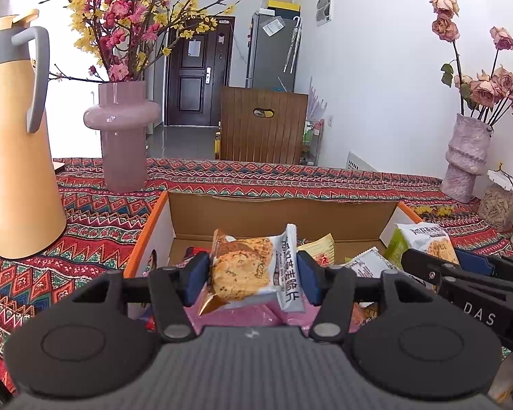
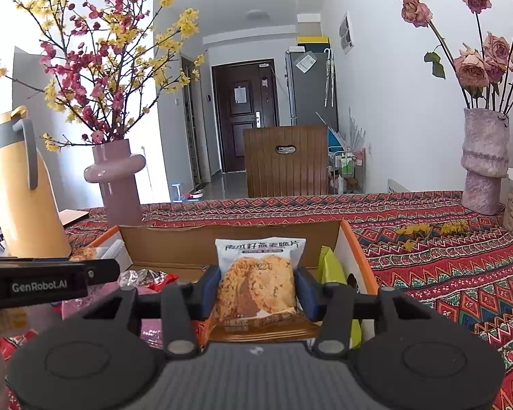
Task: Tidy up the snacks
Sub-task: 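Open both tools to drop the cookie packets into the box, then move both open tools back to the remaining cookie packets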
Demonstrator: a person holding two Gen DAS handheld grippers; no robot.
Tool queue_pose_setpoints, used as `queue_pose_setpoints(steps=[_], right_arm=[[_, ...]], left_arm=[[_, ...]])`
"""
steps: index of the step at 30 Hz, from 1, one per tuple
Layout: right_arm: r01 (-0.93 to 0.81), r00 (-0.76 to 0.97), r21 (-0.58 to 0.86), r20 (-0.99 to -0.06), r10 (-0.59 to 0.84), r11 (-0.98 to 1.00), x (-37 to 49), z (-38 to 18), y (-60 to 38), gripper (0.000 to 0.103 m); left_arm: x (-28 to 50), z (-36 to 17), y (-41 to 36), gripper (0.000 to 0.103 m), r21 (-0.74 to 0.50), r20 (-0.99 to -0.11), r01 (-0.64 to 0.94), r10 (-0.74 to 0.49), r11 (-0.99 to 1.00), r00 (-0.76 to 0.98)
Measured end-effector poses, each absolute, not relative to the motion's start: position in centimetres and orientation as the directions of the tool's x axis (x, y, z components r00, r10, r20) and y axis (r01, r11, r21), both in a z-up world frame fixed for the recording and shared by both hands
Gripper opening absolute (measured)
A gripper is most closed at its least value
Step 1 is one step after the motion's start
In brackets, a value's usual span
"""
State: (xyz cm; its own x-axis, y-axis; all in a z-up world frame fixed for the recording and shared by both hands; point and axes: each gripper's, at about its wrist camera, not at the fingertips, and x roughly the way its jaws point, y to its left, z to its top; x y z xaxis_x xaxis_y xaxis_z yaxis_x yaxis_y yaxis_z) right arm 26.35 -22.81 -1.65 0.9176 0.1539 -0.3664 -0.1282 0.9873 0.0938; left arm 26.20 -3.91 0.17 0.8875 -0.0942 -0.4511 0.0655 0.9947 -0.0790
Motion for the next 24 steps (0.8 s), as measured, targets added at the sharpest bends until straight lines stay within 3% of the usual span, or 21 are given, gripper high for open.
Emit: queue_pose_setpoints(steps=[2, 4, 9, 10, 24], right_arm=[[-0.119, 0.92, 0.101, -0.362, 0.148, 0.988, 26.3, -1.6, -23.0, 0.059], [-0.105, 0.923, 0.102, -0.36, 0.135, 0.989, 26.2, -1.6, -23.2, 0.079], [-0.087, 0.929, 0.114, -0.349, 0.122, 0.99, 26.0, -1.5, -23.6, 0.103], [-0.084, 0.93, 0.118, -0.347, 0.12, 0.989, 26.0, -1.4, -23.7, 0.103], [-0.06, 0.937, 0.132, -0.335, 0.102, 0.989, 25.8, -0.8, -24.3, 0.103]], left_arm=[[26.1, 0.3, -3.7, 0.068, -0.084, -0.443, 0.051, -0.083, 0.995, 0.893], [26.0, 0.4, -3.5, 0.073, -0.096, -0.437, 0.043, -0.081, 0.994, 0.896], [25.8, 0.6, -3.2, 0.098, -0.103, -0.416, 0.002, -0.045, 0.995, 0.908], [25.7, 0.6, -3.2, 0.103, -0.104, -0.41, -0.005, -0.039, 0.995, 0.911], [25.1, 1.4, -2.9, 0.103, -0.112, -0.413, -0.069, 0.016, 0.991, 0.911]])
